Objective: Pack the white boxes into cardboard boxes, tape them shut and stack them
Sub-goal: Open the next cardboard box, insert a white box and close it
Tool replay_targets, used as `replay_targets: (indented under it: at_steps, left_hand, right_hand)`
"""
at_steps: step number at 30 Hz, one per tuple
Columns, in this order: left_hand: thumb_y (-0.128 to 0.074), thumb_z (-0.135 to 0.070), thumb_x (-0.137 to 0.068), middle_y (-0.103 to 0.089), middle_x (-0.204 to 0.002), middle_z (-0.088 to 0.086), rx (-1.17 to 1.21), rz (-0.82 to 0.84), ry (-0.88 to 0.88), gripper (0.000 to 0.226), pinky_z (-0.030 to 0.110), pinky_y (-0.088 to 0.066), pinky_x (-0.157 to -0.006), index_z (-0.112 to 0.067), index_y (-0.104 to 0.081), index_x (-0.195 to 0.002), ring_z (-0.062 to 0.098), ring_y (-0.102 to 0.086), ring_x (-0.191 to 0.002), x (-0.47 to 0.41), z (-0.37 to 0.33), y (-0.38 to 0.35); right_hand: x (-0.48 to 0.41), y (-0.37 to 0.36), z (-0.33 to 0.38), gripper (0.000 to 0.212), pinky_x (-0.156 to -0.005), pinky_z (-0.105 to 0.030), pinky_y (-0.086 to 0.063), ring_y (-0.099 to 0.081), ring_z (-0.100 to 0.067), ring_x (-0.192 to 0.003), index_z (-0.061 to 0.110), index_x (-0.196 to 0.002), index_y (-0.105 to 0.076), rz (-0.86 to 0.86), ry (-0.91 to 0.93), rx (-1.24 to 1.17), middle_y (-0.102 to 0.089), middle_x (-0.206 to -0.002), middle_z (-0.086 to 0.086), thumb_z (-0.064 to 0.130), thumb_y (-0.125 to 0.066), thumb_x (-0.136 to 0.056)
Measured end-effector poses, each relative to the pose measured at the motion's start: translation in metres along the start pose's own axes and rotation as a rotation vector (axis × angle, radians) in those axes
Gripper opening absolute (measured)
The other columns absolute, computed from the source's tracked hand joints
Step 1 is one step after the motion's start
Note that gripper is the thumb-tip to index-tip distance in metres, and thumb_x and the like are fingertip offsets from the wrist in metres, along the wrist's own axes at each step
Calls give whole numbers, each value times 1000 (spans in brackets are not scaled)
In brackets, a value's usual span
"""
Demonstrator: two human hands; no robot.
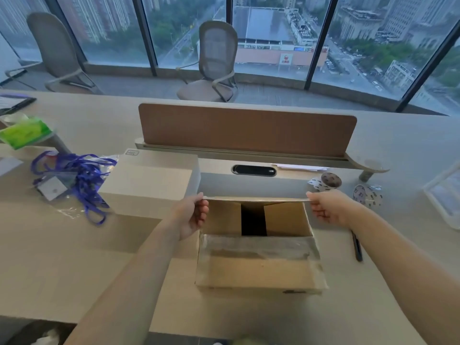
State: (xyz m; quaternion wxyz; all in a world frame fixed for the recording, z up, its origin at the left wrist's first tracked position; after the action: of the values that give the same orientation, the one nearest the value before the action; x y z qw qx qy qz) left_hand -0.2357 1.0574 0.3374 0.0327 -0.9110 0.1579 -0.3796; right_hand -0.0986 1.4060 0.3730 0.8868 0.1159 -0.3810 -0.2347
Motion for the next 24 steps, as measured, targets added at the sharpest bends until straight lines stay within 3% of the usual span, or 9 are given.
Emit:
replay_targets:
  at_steps: [5,8,10,11,13,16,19,24]
  left_hand:
    - [-43,-21,-102,-44,-49,-5,219,-34,-35,35,21,-25,-47,-15,-51,-68,10,-33,-43,-10,-21,-20]
    - [-44,-23,-103,-49,-51,-5,313,-65,-87,34,20,-37,-47,-14,-56,-73,9,-41,-47,-12,-33,-29]
    - [-45,-34,-104,-60,-63,0,297,-78,-135,34,26,-47,-58,-13,-61,-82,14,-53,-59,-14,-43,-33]
    - [-44,-42,-103,-66,-73,4,250,-64,-139,38,31,-49,-65,-11,-63,-89,18,-58,-67,-13,-46,-37]
    - [-43,-52,-101,-70,-91,11,72,-56,-118,48,35,-50,-70,-8,-62,-106,23,-59,-76,-15,-45,-34]
    - [-58,-42,-98,-69,-92,8,-515,-145,-161,37,31,-48,-67,-7,-66,-106,17,-56,-70,-13,-40,-12]
    - [-71,-34,-88,-71,-94,4,-1068,-172,-154,20,28,-50,-72,-15,-73,-93,14,-58,-73,-10,-19,8]
    - [-80,-20,-82,-67,-83,-2,-958,-76,-106,24,23,-48,-63,-11,-71,-102,13,-59,-73,-1,10,13]
  right_hand:
    - [-14,12,-7,34,-53,-27,-35,-38,-12,-50,18,-70,-50,81,-92,-158,-40,-52,5,35,-56,-99]
    - [-21,8,3,35,-53,-26,-35,-38,-11,-47,18,-70,-49,119,-104,-303,-38,-50,6,35,-53,-101]
    - [-25,1,13,37,-57,-26,-39,-45,-11,-52,17,-72,-53,143,-99,-439,-46,-53,4,38,-49,-102]
    - [-26,-3,18,38,-61,-26,-42,-50,-12,-58,16,-78,-57,160,-86,-512,-55,-61,2,43,-47,-102]
    - [-32,-13,25,47,-66,-28,-45,-56,-14,-69,12,-103,-61,211,-51,-585,-69,-95,-3,54,-39,-102]
    - [-42,-26,19,61,-58,-27,-41,-48,-13,-63,17,-140,-45,255,-37,-463,-56,-135,-3,62,-36,-99]
    - [-50,-34,6,60,-53,-26,-38,-41,-11,-56,18,-142,-42,270,-50,-419,-54,-137,-3,59,-40,-99]
    - [-56,-34,1,47,-53,-22,-34,-33,-8,-51,17,-137,-45,261,-66,-389,-57,-131,-1,48,-46,-101]
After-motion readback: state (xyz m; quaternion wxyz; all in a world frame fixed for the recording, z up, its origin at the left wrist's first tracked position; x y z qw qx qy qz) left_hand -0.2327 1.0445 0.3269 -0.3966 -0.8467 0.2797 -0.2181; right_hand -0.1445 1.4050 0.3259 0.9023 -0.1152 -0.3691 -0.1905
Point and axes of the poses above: each hand's wrist, its own x-axis away from the middle knuckle, its own y-axis out of the back of the hand, z = x × y, the point moved 10 cm from there along -x, towards the middle knuckle
